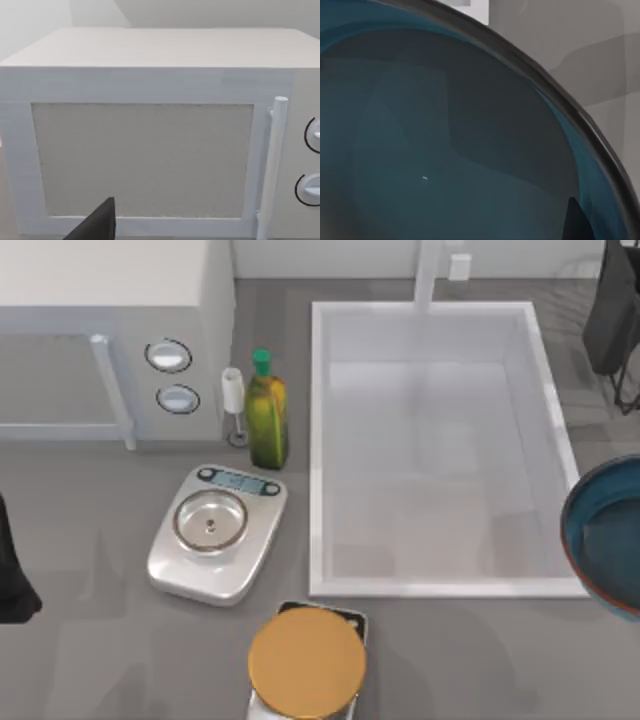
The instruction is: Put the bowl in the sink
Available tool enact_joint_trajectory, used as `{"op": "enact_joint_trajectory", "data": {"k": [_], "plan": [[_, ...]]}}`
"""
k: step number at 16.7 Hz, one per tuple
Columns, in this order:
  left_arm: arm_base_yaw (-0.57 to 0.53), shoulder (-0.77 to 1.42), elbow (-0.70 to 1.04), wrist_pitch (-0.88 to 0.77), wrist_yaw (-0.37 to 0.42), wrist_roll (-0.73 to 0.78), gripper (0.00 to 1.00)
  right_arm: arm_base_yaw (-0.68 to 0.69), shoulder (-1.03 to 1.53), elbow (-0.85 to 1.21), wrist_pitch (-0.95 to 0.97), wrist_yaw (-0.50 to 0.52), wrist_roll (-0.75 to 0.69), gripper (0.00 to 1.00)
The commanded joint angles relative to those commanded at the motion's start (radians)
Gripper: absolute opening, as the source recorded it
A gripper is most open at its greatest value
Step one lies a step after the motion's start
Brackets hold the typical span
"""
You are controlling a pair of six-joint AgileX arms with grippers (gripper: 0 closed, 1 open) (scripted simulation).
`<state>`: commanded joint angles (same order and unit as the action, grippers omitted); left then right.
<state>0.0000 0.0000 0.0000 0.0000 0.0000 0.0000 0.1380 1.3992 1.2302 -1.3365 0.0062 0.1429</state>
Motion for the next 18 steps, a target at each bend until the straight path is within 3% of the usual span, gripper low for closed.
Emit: {"op": "enact_joint_trajectory", "data": {"k": [3, 7, 18], "plan": [[0.0, 0.0, 0.0, 0.0, 0.0, 0.0, 1.0, 0.046, 0.003, -0.002, 0.092, 0.021, 0.001, 0.0], [0.0, 0.0, 0.0, 0.0, 0.0, 0.0, 1.0, 0.152, 0.021, -0.01, 0.357, 0.085, 0.007, 0.0], [0.0, 0.0, 0.0, 0.0, 0.0, 0.0, 1.0, 0.458, 0.139, -0.234, 1.585, 0.389, -0.009, 0.0]]}}
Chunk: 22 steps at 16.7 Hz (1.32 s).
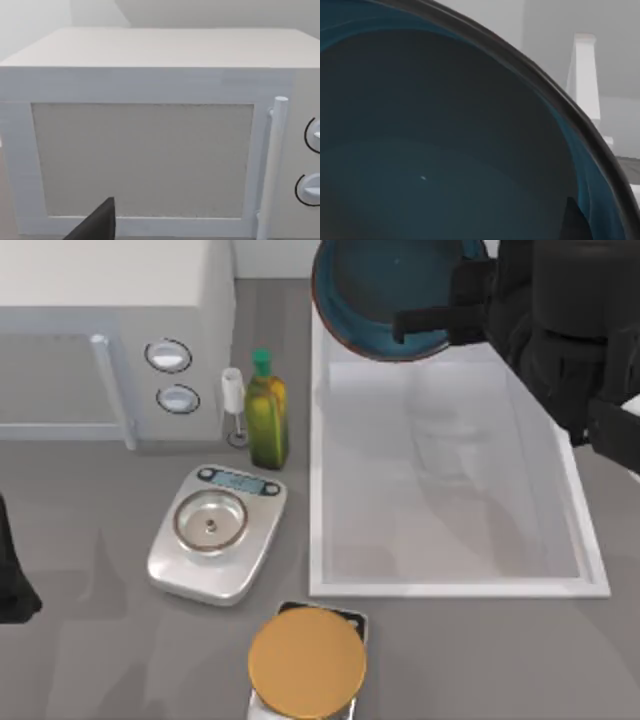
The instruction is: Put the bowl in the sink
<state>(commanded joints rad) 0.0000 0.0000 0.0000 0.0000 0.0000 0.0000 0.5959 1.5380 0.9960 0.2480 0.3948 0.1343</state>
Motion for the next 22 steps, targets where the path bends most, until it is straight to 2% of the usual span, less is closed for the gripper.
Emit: {"op": "enact_joint_trajectory", "data": {"k": [5, 9, 13, 19, 22], "plan": [[0.0, 0.0, 0.0, 0.0, 0.0, 0.0, 1.0, 0.052, 0.038, -0.15, 0.366, 0.15, -0.049, 0.0], [0.0, 0.0, 0.0, 0.0, 0.0, 0.0, 1.0, 0.057, 0.053, -0.247, 0.564, 0.242, -0.093, 0.0], [0.0, 0.0, 0.0, 0.0, 0.0, 0.0, 1.0, 0.054, 0.064, -0.287, 0.633, 0.282, -0.114, 0.0], [0.0, 0.0, 0.0, 0.0, 0.0, 0.0, 1.0, 0.056, 0.071, -0.286, 0.644, 0.278, -0.112, 0.0], [0.0, 0.0, 0.0, 0.0, 0.0, 0.0, 1.0, 0.068, 0.158, -0.295, 0.743, 0.269, -0.106, 0.0]]}}
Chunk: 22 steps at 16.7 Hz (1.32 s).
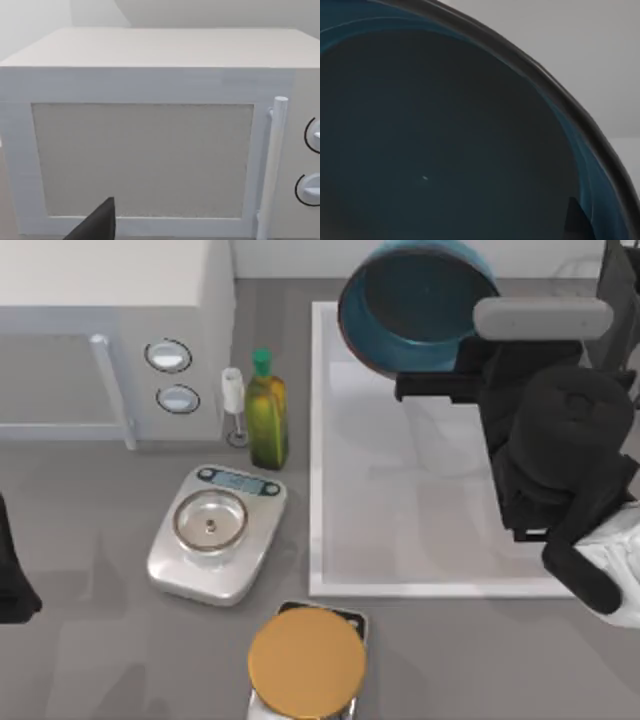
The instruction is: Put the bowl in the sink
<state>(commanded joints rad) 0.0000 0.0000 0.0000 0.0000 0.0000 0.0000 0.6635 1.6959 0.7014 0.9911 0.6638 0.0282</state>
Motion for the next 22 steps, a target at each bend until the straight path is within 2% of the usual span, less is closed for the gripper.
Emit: {"op": "enact_joint_trajectory", "data": {"k": [6, 11, 18, 22], "plan": [[0.0, 0.0, 0.0, 0.0, 0.0, 0.0, 1.0, 0.02, 0.246, -0.015, 0.314, 0.001, 0.031, 0.0], [0.0, 0.0, 0.0, 0.0, 0.0, 0.0, 1.0, -0.007, 0.465, -0.078, 0.552, 0.014, -0.002, 0.0], [0.0, 0.0, 0.0, 0.0, 0.0, 0.0, 1.0, -0.014, 0.535, -0.093, 0.622, 0.021, -0.012, 0.0], [0.0, 0.0, 0.0, 0.0, 0.0, 0.0, 1.0, -0.014, 0.535, -0.093, 0.622, 0.021, -0.012, 0.3]]}}
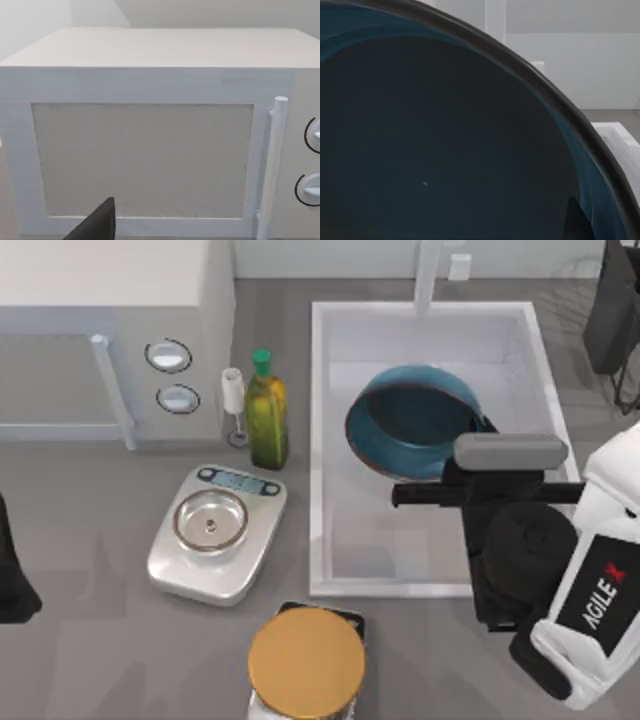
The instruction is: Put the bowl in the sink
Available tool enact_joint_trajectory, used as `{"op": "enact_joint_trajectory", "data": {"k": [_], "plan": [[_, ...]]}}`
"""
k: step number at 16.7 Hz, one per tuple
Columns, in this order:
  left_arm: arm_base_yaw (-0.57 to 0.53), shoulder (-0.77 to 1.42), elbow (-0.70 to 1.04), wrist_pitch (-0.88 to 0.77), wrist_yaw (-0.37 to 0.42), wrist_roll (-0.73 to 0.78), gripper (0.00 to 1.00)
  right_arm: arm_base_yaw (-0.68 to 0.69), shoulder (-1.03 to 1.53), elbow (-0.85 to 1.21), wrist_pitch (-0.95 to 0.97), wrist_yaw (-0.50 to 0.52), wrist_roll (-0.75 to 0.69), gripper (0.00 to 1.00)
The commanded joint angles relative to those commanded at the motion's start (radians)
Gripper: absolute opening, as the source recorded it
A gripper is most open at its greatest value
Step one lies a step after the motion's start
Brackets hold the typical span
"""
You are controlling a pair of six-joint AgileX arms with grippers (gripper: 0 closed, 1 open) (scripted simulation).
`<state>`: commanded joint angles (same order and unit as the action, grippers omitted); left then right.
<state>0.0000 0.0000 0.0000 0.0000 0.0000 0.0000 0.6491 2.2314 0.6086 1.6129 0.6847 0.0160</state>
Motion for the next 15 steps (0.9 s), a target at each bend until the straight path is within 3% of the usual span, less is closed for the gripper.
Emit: {"op": "enact_joint_trajectory", "data": {"k": [9, 15], "plan": [[0.0, 0.0, 0.0, 0.0, 0.0, 0.0, 1.0, 0.0, 0.0, 0.0, 0.0, 0.0, 0.0, 0.98], [0.0, 0.0, 0.0, 0.0, 0.0, 0.0, 1.0, 0.0, 0.0, 0.0, 0.0, 0.0, 0.0, 1.0]]}}
